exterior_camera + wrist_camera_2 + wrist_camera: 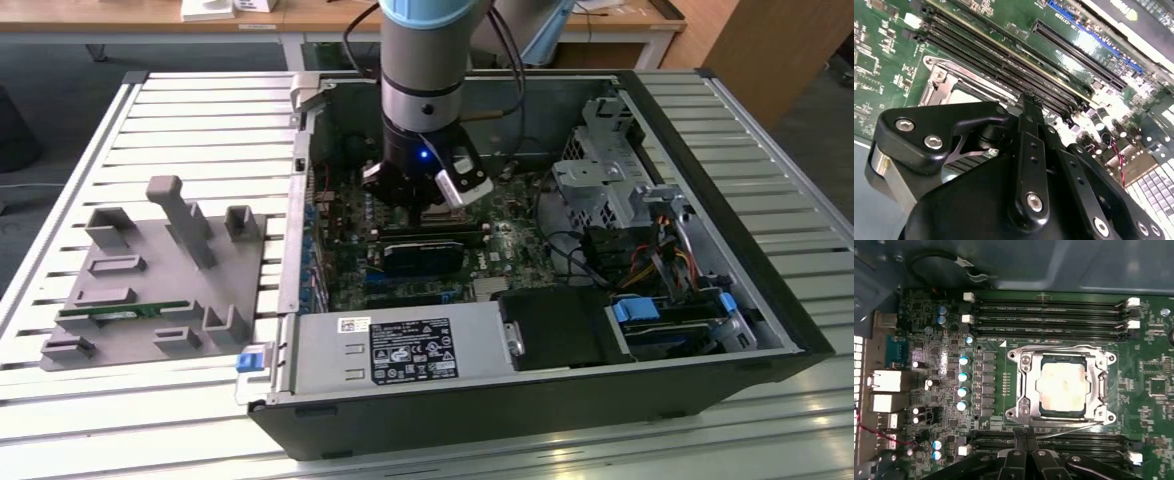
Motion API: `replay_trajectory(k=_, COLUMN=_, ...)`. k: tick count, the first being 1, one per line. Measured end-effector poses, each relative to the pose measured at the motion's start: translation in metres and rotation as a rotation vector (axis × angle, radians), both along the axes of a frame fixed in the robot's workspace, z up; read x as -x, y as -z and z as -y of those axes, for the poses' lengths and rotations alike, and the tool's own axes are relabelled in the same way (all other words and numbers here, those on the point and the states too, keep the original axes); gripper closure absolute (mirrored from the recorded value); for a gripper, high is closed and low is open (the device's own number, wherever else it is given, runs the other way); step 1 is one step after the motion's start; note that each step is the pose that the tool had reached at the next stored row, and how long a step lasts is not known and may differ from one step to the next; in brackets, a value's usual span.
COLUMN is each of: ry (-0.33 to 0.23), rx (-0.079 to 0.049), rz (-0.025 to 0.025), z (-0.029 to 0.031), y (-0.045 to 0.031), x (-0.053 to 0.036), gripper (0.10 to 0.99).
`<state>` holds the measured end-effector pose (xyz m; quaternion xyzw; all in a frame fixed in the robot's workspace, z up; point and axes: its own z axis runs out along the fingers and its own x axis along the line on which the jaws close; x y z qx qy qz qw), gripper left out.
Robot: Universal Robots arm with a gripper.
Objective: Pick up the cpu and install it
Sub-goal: 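Install the second cpu locking lever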
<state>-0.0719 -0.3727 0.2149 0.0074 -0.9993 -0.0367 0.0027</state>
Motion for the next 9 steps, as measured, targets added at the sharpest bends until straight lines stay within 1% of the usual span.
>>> replay_trajectory(k=3, ry=0.000, rx=-0.005, rz=-0.0001, z=0.0000, y=0.0052, x=0.0001, gripper=0.980)
replay_trajectory(k=4, ry=0.000, rx=-0.011, rz=-0.0003, z=0.0002, y=0.0061, x=0.0001, gripper=0.980)
replay_trajectory(k=5, ry=0.000, rx=-0.021, rz=-0.0002, z=0.0002, y=0.0067, x=0.0001, gripper=0.980)
replay_trajectory(k=8, ry=0.000, rx=-0.068, rz=0.0000, z=0.0009, y=0.0072, x=0.0000, gripper=0.980)
replay_trajectory(k=9, ry=0.000, rx=-0.079, rz=0.0000, z=0.0016, y=0.0073, x=0.0000, gripper=0.980)
